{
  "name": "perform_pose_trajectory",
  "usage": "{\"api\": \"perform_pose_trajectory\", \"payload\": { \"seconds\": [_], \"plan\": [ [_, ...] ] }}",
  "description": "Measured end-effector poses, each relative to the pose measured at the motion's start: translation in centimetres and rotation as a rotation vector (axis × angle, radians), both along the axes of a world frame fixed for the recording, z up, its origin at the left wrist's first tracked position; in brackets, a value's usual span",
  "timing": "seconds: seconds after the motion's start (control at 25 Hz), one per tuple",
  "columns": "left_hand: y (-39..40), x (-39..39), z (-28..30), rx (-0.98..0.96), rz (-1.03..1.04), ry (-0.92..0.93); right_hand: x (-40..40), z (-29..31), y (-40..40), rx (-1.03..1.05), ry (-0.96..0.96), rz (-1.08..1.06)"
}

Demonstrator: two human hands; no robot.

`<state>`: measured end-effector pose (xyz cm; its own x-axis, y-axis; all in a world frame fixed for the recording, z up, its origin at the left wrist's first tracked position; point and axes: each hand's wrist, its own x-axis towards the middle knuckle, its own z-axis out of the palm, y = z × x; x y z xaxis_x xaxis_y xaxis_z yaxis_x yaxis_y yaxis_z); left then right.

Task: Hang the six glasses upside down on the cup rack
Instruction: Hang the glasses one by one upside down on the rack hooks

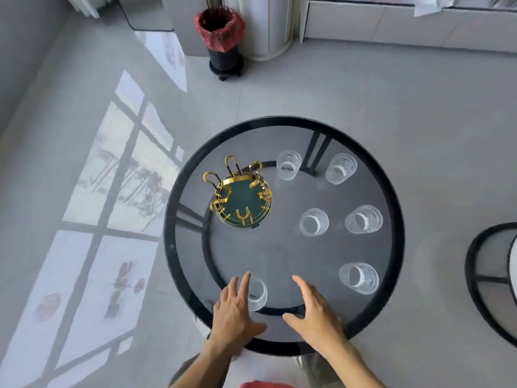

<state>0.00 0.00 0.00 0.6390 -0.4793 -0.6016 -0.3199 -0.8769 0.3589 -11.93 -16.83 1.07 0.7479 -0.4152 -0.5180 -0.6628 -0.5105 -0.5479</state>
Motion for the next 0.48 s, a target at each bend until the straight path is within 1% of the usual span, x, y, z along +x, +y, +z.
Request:
{"api": "perform_pose_trajectory", "payload": {
  "seconds": [0.04, 0.12, 0.2, 0.28, 0.36, 0.48],
  "plan": [
    [-0.1, -0.1, -1.8, -0.026, -0.04, -0.025, 0.3, -1.8, 0.2, -0.006, -0.028, 0.082],
    [0.3, -0.1, -5.0, -0.202, -0.048, -0.085, 0.4, -5.9, 0.9, -0.009, -0.068, 0.189],
    [0.9, 0.8, -8.0, -0.399, -0.073, -0.139, 0.8, -9.4, 1.0, -0.005, -0.124, 0.202],
    [1.6, 0.2, -10.3, -0.515, -0.064, -0.134, 1.0, -12.9, 1.9, 0.005, -0.194, 0.233],
    [2.0, 0.2, -12.6, -0.643, -0.018, -0.136, 1.5, -15.9, 2.6, -0.018, -0.311, 0.258],
    [2.7, -0.2, -16.0, -0.789, 0.073, -0.174, 0.6, -20.9, 4.9, -0.192, -0.533, 0.227]
  ]
}}
